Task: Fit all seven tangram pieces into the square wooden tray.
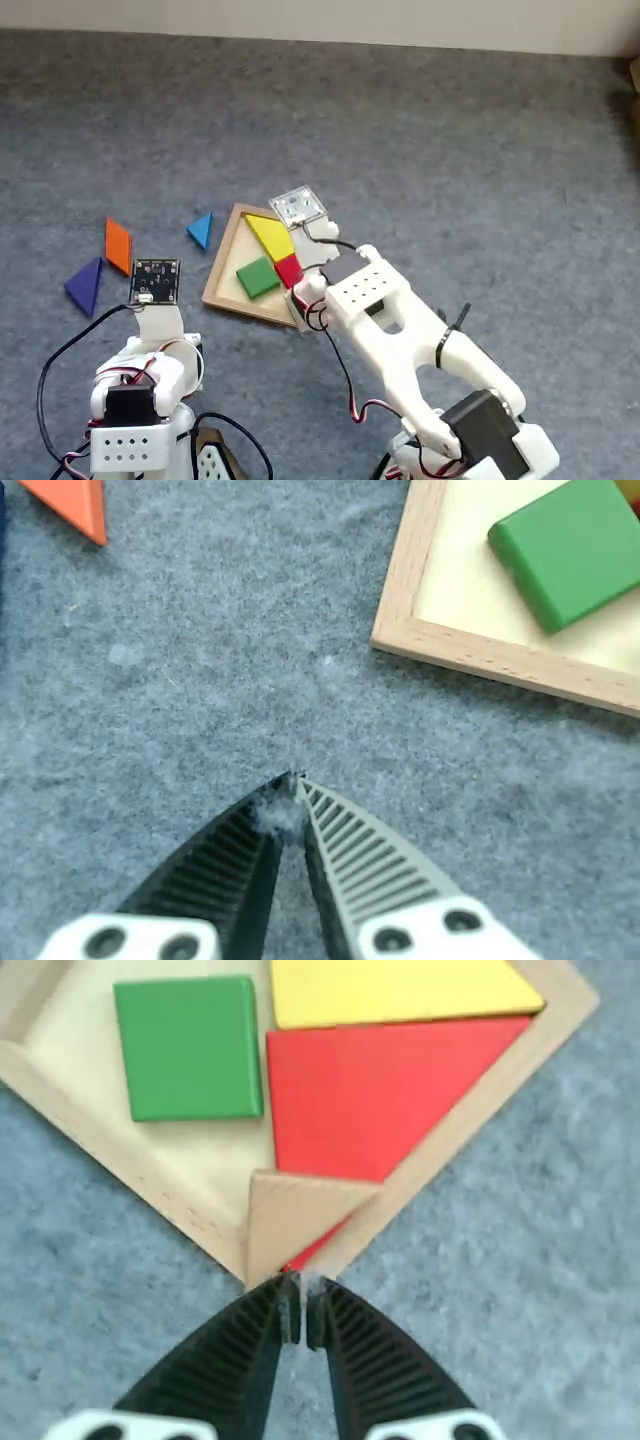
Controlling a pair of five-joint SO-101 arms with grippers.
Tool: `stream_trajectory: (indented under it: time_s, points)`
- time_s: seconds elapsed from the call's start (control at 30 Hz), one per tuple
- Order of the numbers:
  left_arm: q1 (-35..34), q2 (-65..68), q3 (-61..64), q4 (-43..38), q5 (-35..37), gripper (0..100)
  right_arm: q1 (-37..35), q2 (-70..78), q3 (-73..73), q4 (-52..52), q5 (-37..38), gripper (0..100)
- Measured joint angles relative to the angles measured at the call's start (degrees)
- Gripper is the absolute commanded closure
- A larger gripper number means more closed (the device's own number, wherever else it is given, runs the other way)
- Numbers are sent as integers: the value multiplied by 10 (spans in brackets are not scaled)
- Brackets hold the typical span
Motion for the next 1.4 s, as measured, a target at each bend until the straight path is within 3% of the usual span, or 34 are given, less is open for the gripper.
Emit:
stream_trajectory:
  time_s: [0.2,0.43,0.9,1.23,1.4]
  points:
    - [0,0,0,0,0,995,-10,23,0,-6,0,980]
    - [0,0,0,0,0,995,-23,78,-41,-6,-53,980]
    - [0,0,0,0,0,995,-69,81,-92,-6,-57,980]
    - [0,0,0,0,0,995,12,38,-103,-6,-57,980]
    - [0,0,0,0,0,995,22,86,-103,-6,-57,980]
